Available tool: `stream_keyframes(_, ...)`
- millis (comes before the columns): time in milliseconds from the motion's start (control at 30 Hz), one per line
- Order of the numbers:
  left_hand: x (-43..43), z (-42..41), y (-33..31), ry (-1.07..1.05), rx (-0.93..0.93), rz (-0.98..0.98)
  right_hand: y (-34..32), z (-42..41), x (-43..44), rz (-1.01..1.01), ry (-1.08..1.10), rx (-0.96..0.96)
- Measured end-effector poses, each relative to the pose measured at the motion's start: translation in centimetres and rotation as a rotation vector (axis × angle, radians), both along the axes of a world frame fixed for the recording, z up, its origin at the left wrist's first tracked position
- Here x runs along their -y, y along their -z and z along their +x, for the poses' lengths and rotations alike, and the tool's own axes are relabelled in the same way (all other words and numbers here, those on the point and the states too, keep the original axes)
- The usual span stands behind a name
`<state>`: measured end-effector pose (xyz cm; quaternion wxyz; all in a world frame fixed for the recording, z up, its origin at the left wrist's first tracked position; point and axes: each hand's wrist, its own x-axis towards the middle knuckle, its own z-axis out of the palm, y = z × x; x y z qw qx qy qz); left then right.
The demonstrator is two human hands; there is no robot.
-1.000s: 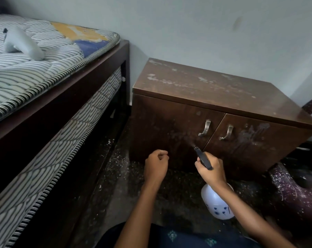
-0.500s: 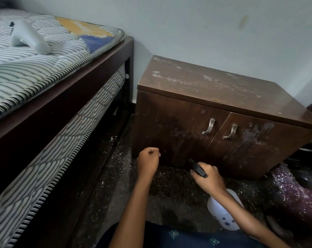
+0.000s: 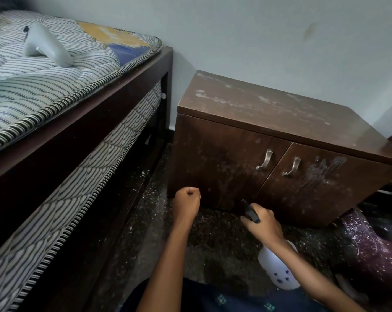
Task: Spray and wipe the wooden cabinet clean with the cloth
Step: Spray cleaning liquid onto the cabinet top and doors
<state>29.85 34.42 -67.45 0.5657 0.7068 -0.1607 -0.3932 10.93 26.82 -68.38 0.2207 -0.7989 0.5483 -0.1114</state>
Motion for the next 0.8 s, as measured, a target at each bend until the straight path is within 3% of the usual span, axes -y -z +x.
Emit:
stream_keyframes(167, -0.3, 0.2, -0.2, -0.005, 0.009, -0.003, 0.3, -0.1, 0.0, -0.038, 0.035, -0.112)
stream_keyframes(300, -0.2, 0.2, -0.1, 0.005, 0.021, -0.002, 0.9, -2.5, 0.9, -0.093, 0.122, -0.03)
stream_keyframes(533, 0.1, -0.2, 0.3, 0.028, 0.027, 0.014, 2.4, -4.6, 1.2, -0.098, 0.078, -0.063)
stream_keyframes(800, 0.0, 0.0, 0.6, 0.004, 0.032, 0.024, 1.7, -0.6, 0.8, -0.107, -0.106, 0.02)
